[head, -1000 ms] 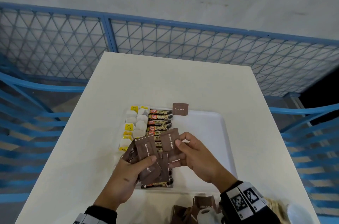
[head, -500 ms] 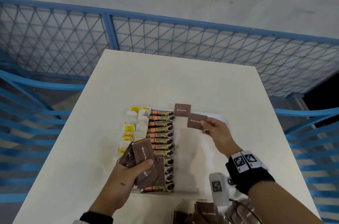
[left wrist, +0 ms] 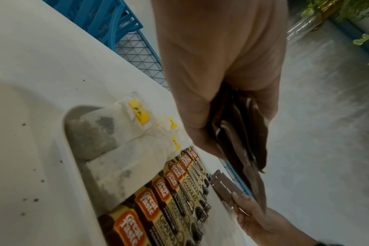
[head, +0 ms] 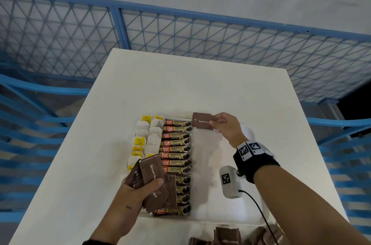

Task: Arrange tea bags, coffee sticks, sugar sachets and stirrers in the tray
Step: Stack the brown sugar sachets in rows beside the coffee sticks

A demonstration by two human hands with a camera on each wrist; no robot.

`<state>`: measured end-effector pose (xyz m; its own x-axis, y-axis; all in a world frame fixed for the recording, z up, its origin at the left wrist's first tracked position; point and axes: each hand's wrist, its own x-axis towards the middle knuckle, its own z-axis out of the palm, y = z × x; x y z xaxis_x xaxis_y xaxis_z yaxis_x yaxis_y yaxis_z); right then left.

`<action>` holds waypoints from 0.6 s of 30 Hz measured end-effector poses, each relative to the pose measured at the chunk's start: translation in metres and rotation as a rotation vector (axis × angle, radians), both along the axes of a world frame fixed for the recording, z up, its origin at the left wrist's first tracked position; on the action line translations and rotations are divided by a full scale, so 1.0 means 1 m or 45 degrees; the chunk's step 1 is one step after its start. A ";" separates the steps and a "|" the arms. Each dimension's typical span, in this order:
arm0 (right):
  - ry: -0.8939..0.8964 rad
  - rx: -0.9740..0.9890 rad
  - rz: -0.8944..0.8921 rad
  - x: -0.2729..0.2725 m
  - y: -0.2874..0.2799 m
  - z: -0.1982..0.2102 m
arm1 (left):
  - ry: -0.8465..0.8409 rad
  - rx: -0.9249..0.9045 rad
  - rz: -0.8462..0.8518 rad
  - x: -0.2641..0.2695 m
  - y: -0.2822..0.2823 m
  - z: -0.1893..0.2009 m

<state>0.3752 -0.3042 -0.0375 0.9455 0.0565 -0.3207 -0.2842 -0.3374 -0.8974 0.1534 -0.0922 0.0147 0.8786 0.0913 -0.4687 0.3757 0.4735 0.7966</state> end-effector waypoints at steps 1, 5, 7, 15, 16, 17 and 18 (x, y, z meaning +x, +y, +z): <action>-0.010 -0.004 0.018 0.001 -0.001 -0.002 | 0.001 -0.006 0.009 0.001 0.000 0.000; -0.015 -0.013 0.016 0.004 -0.015 -0.005 | -0.005 -0.017 0.009 0.001 0.002 -0.001; -0.019 -0.028 -0.023 0.005 -0.028 -0.007 | -0.002 -0.013 0.005 0.001 0.002 -0.002; -0.032 -0.234 -0.065 0.010 -0.042 -0.013 | 0.004 0.015 -0.008 0.005 -0.004 -0.004; -0.042 -0.254 -0.072 0.010 -0.041 -0.013 | 0.004 0.008 -0.005 0.005 -0.004 -0.003; -0.060 -0.279 -0.080 0.009 -0.040 -0.013 | 0.000 0.004 -0.001 0.005 -0.004 -0.003; -0.079 -0.302 -0.087 0.008 -0.039 -0.013 | 0.002 0.004 0.005 0.005 -0.004 -0.003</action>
